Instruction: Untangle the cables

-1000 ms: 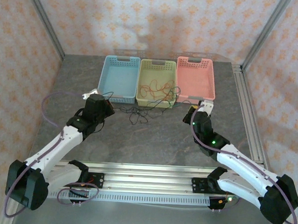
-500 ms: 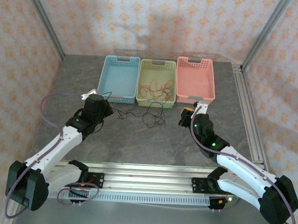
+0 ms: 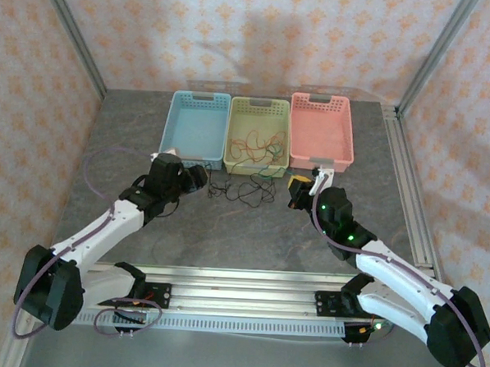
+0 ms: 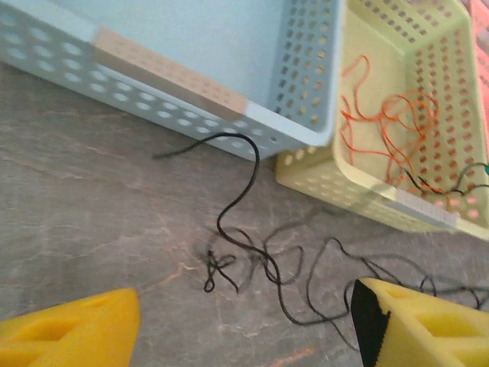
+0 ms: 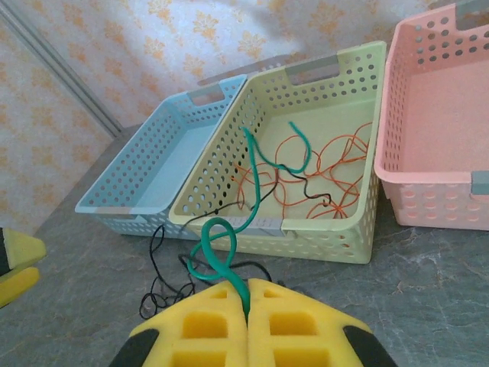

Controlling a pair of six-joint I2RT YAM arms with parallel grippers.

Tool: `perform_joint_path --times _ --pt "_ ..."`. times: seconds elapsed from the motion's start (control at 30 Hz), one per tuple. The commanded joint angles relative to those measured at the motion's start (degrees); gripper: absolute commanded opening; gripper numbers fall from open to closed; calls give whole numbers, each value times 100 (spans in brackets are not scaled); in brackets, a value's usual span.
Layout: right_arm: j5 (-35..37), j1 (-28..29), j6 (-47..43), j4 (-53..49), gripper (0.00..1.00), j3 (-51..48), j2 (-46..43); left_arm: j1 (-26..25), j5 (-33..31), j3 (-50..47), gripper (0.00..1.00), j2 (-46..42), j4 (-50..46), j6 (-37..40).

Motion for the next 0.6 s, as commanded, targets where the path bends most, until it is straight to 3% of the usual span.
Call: perform_joint_path --times 0.0,0.13,0.3,0.4,0.57 --pt "-152 -15 -107 324 0 -82 -4 -246 6 365 74 -68 -26 455" --pt "-140 -15 -116 339 0 -94 -7 -627 55 629 72 91 -87 801" --pt "-174 -17 -108 368 0 -104 -33 -1225 291 1449 70 896 -563 1717" --pt "-189 -15 -84 385 0 -113 -50 -1393 1129 2027 70 1441 -923 2179" --pt "-182 -14 -72 403 0 -124 -83 -1436 543 2752 70 2045 -1409 2501"
